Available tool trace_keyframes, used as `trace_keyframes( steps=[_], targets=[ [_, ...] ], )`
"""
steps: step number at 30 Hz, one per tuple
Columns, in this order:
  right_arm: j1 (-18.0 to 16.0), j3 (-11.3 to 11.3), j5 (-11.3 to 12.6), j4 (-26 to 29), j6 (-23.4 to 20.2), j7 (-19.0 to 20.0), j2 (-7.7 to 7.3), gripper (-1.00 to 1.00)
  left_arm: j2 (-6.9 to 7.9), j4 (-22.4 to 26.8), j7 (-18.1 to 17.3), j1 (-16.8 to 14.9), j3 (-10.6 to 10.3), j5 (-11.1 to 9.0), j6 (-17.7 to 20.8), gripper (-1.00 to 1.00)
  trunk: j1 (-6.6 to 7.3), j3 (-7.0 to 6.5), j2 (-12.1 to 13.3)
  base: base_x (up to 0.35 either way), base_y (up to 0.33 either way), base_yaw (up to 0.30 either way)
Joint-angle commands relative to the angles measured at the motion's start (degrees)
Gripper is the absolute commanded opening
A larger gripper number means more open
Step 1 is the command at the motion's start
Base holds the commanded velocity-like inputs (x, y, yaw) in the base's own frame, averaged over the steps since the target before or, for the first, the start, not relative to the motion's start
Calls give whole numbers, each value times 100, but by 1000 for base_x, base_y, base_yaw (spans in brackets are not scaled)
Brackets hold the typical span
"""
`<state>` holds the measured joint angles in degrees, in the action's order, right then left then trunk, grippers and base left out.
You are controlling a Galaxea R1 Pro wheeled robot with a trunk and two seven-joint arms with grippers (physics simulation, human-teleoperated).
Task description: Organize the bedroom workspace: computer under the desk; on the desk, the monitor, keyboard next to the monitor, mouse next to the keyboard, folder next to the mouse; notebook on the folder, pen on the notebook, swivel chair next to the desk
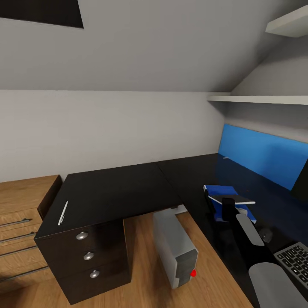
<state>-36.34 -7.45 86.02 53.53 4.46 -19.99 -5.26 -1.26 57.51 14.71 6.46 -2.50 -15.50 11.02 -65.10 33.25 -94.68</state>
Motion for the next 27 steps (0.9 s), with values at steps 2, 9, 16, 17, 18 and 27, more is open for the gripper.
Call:
trace_keyframes(
  steps=[2,9,16,17,18,27],
  targets=[
    [-4,8,66,7,46,-3,-2,-100,3,15,41,0,-14,-54,23,100,0,5,-3,0,0,0],
    [0,8,64,8,49,-5,-2,-100,3,15,40,1,-14,-57,23,100,0,5,-3,113,0,0],
    [-4,7,64,8,54,-5,-6,-100,3,15,48,0,-14,-58,23,100,0,5,-3,63,0,0],
    [-4,7,64,8,54,-5,-7,-100,3,15,48,1,-14,-58,23,100,0,5,-3,15,0,0],
    [-4,7,64,8,54,-5,-7,-100,3,15,48,1,-14,-58,23,100,0,5,-3,12,0,0],
    [-4,6,3,8,74,-7,-10,-100,3,15,49,2,-14,-58,23,100,0,5,-3,15,-10,0]
  ],
)
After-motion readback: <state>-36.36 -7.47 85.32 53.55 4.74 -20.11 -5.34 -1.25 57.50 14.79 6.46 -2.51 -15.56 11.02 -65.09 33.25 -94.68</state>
